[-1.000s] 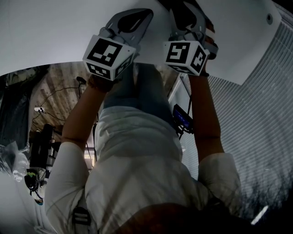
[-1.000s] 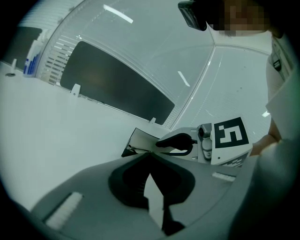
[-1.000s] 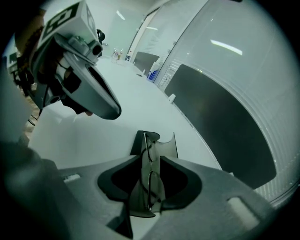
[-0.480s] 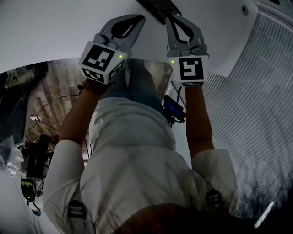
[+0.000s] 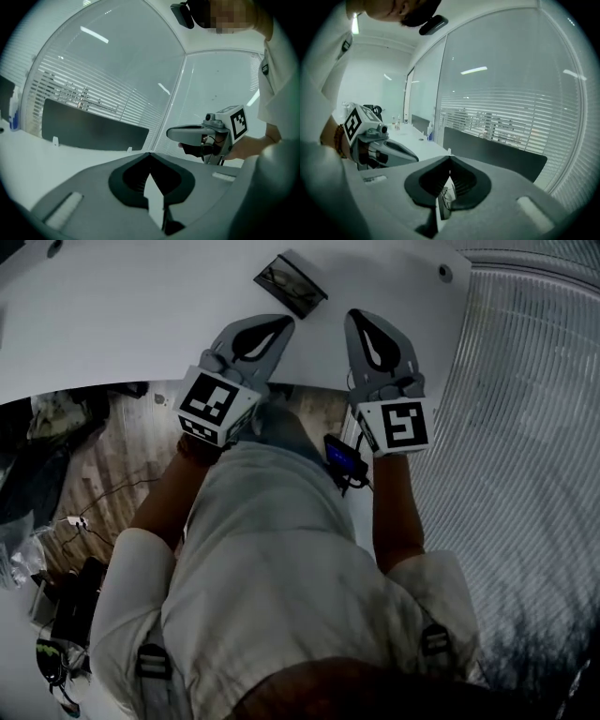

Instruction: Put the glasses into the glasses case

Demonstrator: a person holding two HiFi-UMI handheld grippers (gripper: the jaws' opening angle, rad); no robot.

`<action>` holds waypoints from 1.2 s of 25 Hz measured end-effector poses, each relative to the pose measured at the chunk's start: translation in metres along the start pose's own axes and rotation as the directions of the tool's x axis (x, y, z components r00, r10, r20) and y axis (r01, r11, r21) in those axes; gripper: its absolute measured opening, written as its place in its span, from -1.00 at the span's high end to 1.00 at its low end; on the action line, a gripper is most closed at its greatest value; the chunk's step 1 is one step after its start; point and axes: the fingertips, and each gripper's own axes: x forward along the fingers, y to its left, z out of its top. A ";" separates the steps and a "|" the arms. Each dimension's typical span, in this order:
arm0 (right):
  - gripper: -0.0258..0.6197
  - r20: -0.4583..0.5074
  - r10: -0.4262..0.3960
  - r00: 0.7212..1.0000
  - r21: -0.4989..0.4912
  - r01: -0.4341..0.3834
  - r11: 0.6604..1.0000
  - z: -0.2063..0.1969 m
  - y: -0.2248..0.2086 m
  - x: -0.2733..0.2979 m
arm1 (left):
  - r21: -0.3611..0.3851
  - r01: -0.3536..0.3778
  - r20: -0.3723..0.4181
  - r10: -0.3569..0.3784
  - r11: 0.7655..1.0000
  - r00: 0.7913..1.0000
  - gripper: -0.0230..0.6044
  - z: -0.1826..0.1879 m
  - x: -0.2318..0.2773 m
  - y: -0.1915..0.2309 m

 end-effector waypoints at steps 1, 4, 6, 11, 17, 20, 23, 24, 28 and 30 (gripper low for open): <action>0.91 0.017 -0.002 1.000 0.020 0.001 1.000 0.008 0.000 -0.009 | 0.009 0.005 0.006 -0.005 1.000 1.000 0.93 0.008 -0.003 -0.007; 0.91 0.058 -0.009 0.998 0.056 0.005 0.998 0.022 -0.001 -0.036 | 0.041 0.013 0.026 -0.014 0.999 1.000 0.93 0.033 -0.009 -0.028; 0.92 0.117 -0.019 0.993 0.078 0.010 0.997 0.037 0.000 -0.050 | 0.072 0.016 0.046 -0.020 0.997 0.999 0.93 0.051 -0.011 -0.040; 0.92 0.226 -0.064 0.972 0.175 0.024 0.984 0.063 0.002 -0.082 | 0.127 0.013 0.063 -0.021 0.992 0.998 0.93 0.073 -0.021 -0.067; 0.92 0.303 -0.072 0.950 0.193 0.013 0.981 0.091 -0.004 -0.111 | 0.157 0.008 0.108 -0.025 0.988 0.994 0.93 0.099 -0.029 -0.092; 0.92 0.337 -0.082 0.938 0.193 0.016 0.981 0.095 -0.006 -0.122 | 0.171 0.016 0.135 -0.039 0.985 0.990 0.93 0.105 -0.027 -0.104; 0.92 0.355 -0.083 0.931 0.189 0.016 0.982 0.098 -0.005 -0.129 | 0.183 0.025 0.157 -0.054 0.983 0.986 0.93 0.111 -0.024 -0.114; 0.92 0.358 -0.082 0.930 0.187 0.015 0.982 0.098 -0.004 -0.130 | 0.185 0.028 0.161 -0.058 0.982 0.985 0.93 0.113 -0.024 -0.117; 0.92 0.368 -0.077 0.926 0.202 0.001 0.979 0.100 -0.003 -0.130 | 0.201 0.039 0.160 -0.072 0.979 0.984 0.93 0.117 -0.019 -0.123; 0.92 0.372 -0.073 0.925 0.195 -0.001 0.981 0.102 -0.004 -0.130 | 0.201 0.041 0.158 -0.074 0.979 0.985 0.93 0.118 -0.015 -0.123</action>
